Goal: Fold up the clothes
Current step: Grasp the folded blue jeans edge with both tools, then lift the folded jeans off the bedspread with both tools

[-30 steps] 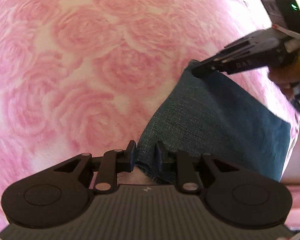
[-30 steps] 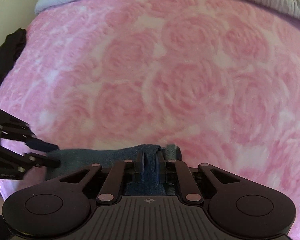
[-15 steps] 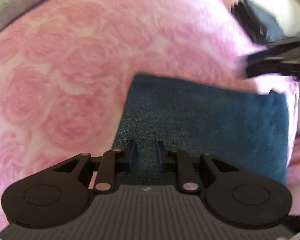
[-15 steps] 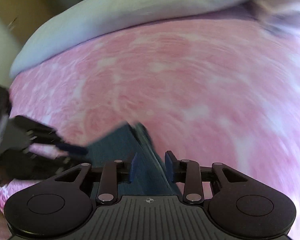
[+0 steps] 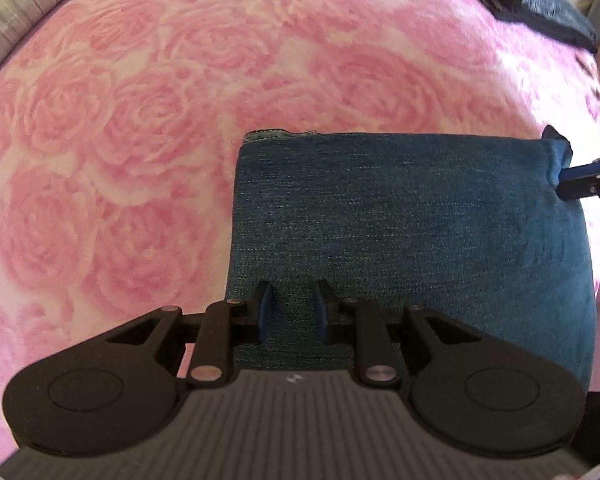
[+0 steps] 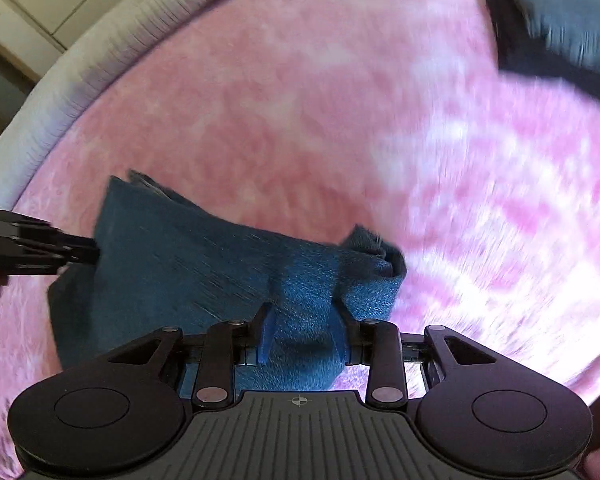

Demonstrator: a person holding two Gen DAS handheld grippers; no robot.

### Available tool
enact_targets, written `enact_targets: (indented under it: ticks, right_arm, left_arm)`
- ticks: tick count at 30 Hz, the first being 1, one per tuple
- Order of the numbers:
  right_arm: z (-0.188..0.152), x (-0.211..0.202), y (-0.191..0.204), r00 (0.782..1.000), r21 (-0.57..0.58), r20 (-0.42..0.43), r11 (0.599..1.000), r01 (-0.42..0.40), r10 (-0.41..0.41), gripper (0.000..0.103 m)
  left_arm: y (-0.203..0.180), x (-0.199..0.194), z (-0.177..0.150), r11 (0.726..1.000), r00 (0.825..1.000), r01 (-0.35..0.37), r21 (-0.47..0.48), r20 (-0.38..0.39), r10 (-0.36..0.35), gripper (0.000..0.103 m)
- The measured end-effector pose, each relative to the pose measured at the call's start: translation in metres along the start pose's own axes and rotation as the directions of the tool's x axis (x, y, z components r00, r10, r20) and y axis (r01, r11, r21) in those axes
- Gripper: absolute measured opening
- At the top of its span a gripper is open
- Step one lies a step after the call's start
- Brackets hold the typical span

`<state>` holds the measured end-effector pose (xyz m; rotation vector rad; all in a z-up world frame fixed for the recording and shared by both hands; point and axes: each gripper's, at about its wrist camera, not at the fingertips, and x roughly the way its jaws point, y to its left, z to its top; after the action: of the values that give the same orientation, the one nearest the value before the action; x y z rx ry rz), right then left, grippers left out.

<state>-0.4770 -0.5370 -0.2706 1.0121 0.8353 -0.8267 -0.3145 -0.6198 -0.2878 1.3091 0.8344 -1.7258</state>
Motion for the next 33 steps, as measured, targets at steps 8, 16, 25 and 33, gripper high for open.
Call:
enact_targets:
  ticks: [8,16,25,33]
  right_arm:
    - [0.008,-0.032,-0.009,0.990,0.082,0.138,0.997,-0.005,-0.006,0.034]
    - [0.035,0.002,-0.017,0.998,0.050,0.041,0.998,0.042,-0.044,0.035]
    - [0.010,-0.019,0.024,0.991,0.013,0.071,0.994,0.112,-0.113,0.035]
    - [-0.002,0.006,0.039,0.982,0.011,-0.012,0.982,0.186,-0.186,0.037]
  left_arm:
    - [-0.045,0.004,0.034,0.994,0.997,0.066,0.091,0.036,-0.070,0.018]
    - [-0.045,0.027,0.044,0.991,0.997,0.072,0.109,-0.023,-0.070,0.020]
    - [-0.047,0.025,0.036,0.994,0.998,0.061,0.094,0.023,-0.063,0.020]
    - [-0.043,0.022,0.032,0.990,0.995,0.078,0.117,0.048,-0.085,0.020]
